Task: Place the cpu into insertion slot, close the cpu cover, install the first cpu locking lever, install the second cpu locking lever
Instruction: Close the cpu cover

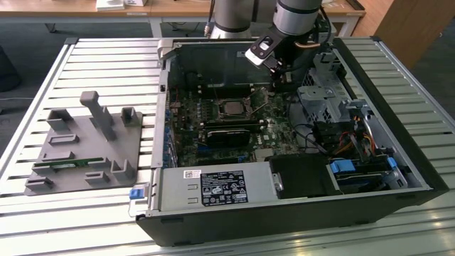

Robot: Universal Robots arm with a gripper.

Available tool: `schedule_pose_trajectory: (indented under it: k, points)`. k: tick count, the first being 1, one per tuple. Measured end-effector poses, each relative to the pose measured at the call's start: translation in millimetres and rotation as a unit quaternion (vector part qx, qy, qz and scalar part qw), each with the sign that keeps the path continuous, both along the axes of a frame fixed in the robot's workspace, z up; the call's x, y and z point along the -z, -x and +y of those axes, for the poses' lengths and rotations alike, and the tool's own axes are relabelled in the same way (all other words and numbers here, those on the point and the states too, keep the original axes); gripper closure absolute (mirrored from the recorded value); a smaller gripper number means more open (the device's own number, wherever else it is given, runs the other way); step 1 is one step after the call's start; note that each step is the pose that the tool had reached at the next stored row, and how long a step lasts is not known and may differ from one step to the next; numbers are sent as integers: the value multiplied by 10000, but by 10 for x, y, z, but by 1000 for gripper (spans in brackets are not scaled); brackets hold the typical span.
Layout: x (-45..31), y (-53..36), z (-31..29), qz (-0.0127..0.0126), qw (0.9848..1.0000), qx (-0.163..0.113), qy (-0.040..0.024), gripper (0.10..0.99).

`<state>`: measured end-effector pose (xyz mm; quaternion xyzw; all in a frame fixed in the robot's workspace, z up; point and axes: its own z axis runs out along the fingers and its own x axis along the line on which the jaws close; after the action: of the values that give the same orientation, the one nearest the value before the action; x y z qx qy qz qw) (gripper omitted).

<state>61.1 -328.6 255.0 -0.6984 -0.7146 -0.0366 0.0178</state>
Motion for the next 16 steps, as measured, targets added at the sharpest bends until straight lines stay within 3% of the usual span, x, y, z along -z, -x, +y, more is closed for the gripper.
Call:
schedule_pose_trajectory:
  k: [10, 16]
  points:
    - [96, -47, 7, 42, 10000, 6, 7, 980]
    - [105, 11, 7, 44, 10000, 4, 8, 980]
